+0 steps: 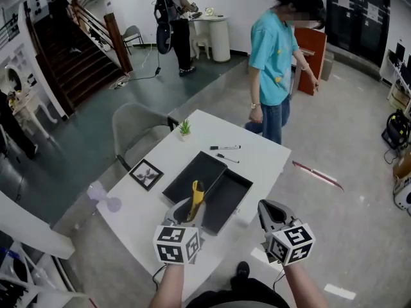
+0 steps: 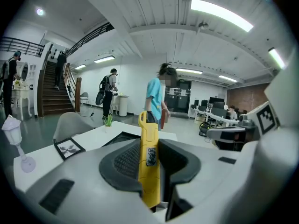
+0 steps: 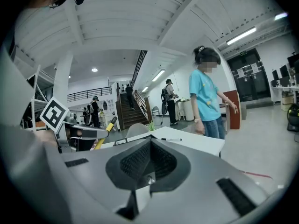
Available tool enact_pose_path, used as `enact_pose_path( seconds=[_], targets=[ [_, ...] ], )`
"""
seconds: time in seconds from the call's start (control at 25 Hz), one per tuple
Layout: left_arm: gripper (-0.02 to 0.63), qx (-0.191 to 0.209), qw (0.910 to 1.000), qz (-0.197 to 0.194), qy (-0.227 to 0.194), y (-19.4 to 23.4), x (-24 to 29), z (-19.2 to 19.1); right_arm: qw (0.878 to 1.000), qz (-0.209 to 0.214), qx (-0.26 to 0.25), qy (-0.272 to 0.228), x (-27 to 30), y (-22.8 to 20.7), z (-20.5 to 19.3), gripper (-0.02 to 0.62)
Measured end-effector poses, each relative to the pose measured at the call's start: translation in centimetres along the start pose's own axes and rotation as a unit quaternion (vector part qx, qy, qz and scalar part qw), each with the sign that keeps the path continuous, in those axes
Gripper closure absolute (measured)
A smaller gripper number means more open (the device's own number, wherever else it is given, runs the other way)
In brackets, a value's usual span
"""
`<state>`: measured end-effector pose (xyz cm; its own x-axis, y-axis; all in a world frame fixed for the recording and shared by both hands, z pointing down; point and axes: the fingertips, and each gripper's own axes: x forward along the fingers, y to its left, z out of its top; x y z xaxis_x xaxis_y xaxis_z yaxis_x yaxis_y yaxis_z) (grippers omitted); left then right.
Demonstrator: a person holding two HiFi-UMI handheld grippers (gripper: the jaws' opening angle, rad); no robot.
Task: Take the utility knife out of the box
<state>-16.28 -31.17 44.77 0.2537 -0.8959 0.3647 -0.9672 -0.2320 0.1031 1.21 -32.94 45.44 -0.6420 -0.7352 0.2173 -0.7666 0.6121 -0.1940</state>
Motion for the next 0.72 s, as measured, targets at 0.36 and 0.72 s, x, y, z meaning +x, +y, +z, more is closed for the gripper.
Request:
enact_pose_path(
  seconds=[0.36,0.72],
  targets=[
    [0.489,-0.026,0.9992,0.024,-0.018,0.7,-2.2,0.0,1.0,0.005,0.01,-0.015,-0.4,0.6,1.1,0.595],
    [0.488,-0.037,0.998,0.04,-0.03,2.1,-3.4,-0.1,1.0,0.005,-0.005,-0.009,-0.1,1.6,0.8,0.595]
  ],
)
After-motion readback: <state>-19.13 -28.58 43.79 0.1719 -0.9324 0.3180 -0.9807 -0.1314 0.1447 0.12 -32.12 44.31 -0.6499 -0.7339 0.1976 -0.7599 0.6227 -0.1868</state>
